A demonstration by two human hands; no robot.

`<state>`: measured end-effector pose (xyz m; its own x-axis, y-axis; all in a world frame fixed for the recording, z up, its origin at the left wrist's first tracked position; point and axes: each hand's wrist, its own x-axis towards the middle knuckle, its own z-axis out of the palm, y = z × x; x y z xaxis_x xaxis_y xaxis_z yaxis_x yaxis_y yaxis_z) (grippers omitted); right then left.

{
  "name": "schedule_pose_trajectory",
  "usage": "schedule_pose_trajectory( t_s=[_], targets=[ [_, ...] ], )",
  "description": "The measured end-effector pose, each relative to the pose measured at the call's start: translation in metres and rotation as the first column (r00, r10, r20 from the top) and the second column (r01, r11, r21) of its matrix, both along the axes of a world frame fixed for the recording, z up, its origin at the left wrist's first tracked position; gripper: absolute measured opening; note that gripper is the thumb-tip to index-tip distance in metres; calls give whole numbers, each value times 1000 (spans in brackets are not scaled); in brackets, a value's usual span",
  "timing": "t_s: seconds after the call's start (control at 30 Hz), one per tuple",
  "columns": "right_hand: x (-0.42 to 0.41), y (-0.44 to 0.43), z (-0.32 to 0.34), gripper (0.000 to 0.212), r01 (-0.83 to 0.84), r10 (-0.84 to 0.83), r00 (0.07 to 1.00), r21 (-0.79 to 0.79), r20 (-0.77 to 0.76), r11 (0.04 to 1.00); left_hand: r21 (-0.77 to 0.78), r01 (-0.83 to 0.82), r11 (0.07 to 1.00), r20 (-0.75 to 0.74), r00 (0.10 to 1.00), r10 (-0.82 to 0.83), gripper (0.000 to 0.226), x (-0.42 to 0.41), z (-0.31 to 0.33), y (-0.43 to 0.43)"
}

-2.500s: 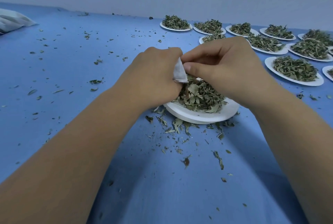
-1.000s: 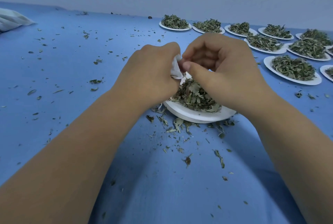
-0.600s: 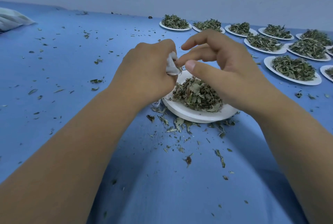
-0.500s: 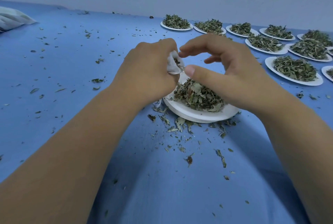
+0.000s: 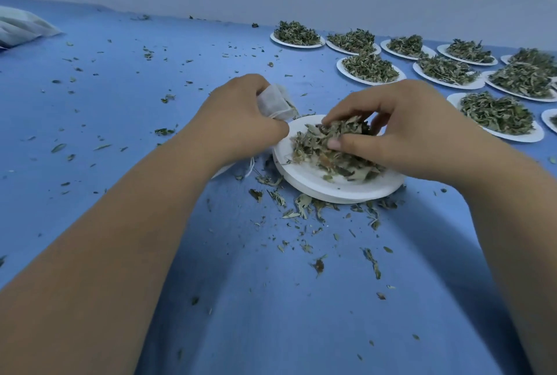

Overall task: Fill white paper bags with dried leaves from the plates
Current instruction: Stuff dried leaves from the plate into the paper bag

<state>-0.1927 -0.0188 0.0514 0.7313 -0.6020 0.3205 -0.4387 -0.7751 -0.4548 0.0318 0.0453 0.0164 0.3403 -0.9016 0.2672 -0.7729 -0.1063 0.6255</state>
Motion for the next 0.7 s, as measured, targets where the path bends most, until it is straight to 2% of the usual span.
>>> schedule_pose_trajectory(
  t_s=[0.07, 0.17, 0.37, 0.47, 0.53, 0.63, 0.7],
  targets=[
    [-1, -2, 1, 17, 43, -42, 997, -26, 69, 999, -26, -22, 999, 52, 998, 23, 37, -2, 1, 2],
    [1, -2, 2, 14, 96, -88, 977, -31, 193, 995, -72, 4, 997, 197, 980, 11, 26, -10, 2, 2],
    [16, 7, 1, 13, 83, -109, 892, 79, 439, 993, -160, 98, 982, 304, 951, -46, 10, -24, -3, -2],
    [25, 12, -4, 15, 65, -95, 888, 81, 449, 995, -180, 114, 977, 324, 945, -51, 22, -30, -3, -6],
    [28, 14, -6, 19, 62, -89, 900, 76, 427, 995, -191, 128, 973, 323, 945, -61, 21, -33, -1, -5],
    [25, 12, -5, 19, 6, -67, 916, 154, 395, 988, -176, 116, 977, 254, 965, -69, 19, -32, -1, -3],
    [21, 11, -4, 12, -87, 0, 929, 216, 371, 972, -145, 109, 983, 291, 955, -63, 17, -29, -2, -4]
  ],
)
